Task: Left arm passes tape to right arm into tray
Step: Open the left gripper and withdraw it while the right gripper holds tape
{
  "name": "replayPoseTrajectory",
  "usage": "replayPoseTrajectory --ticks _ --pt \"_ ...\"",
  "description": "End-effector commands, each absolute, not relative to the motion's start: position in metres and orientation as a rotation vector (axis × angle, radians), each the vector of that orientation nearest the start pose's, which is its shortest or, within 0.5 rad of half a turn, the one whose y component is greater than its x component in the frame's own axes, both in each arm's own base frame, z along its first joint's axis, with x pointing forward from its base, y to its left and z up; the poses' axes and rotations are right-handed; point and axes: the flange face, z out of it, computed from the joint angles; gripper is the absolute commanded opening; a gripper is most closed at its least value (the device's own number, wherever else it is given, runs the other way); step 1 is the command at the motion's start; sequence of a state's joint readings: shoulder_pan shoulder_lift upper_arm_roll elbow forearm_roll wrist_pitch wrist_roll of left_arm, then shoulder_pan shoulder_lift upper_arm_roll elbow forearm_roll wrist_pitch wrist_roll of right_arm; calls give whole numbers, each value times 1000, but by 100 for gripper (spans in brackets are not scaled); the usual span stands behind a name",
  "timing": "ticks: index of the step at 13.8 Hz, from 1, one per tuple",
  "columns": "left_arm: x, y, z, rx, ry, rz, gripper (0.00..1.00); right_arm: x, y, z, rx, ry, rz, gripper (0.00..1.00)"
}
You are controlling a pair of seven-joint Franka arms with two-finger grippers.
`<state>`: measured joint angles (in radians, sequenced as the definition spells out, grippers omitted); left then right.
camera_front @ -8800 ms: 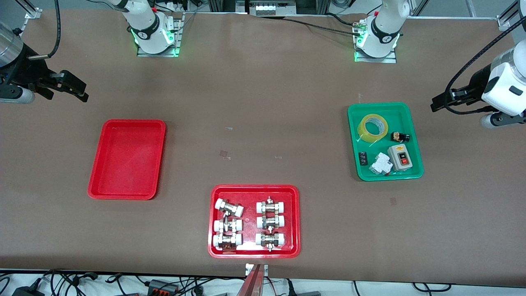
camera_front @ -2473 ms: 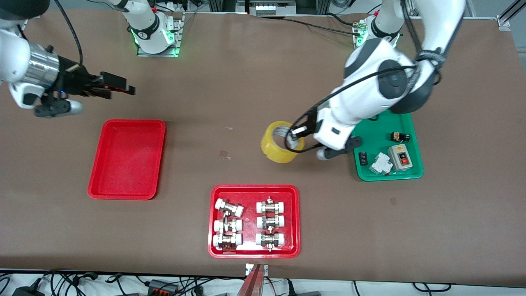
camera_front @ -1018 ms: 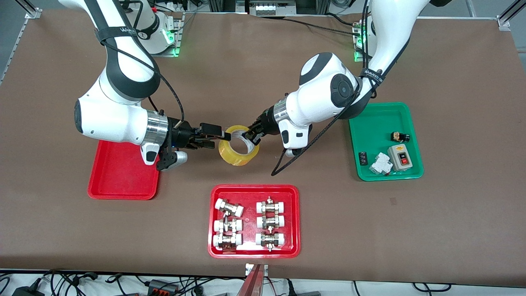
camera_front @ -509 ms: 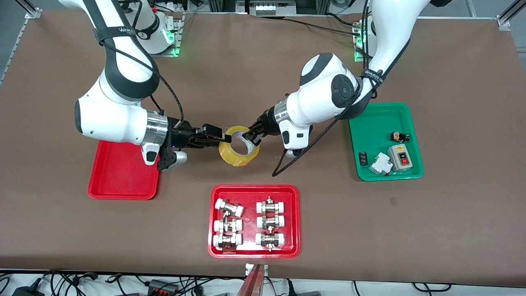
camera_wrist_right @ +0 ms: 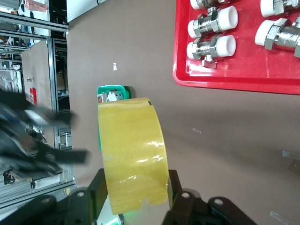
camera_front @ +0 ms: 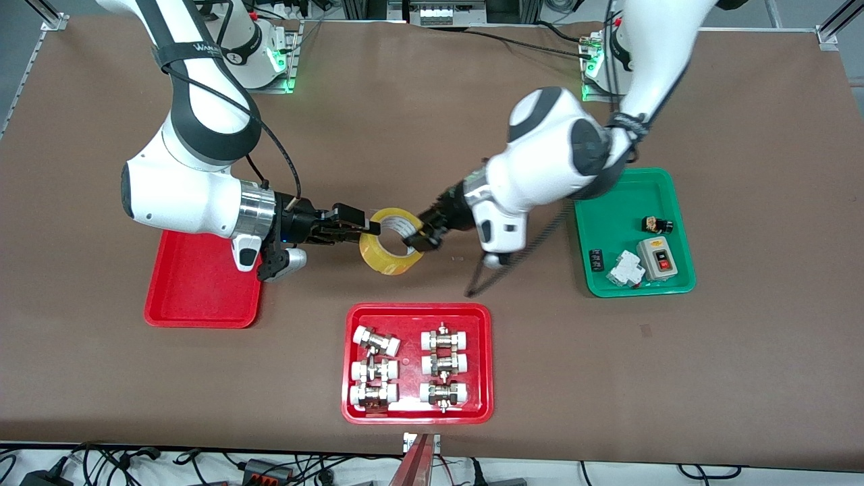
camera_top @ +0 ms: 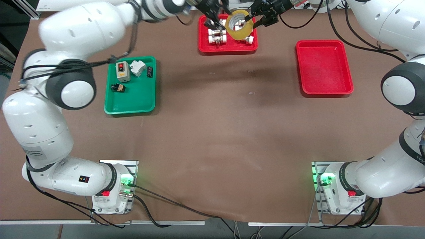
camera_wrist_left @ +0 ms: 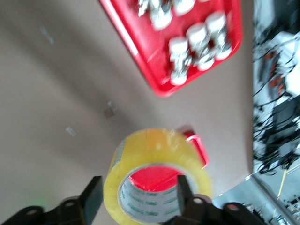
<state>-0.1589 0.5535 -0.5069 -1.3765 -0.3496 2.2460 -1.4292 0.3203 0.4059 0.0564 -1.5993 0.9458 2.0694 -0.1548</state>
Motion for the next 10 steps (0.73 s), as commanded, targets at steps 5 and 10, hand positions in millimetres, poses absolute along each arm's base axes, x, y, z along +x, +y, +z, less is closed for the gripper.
replayPoseTrajectory --ticks 5,10 --pt "639 -227 528 2412 1417 -287 100 650 217 419 -2338 -58 51 0" --pt "627 -137 559 2880 769 -324 100 654 66 354 -2451 -148 251 0"
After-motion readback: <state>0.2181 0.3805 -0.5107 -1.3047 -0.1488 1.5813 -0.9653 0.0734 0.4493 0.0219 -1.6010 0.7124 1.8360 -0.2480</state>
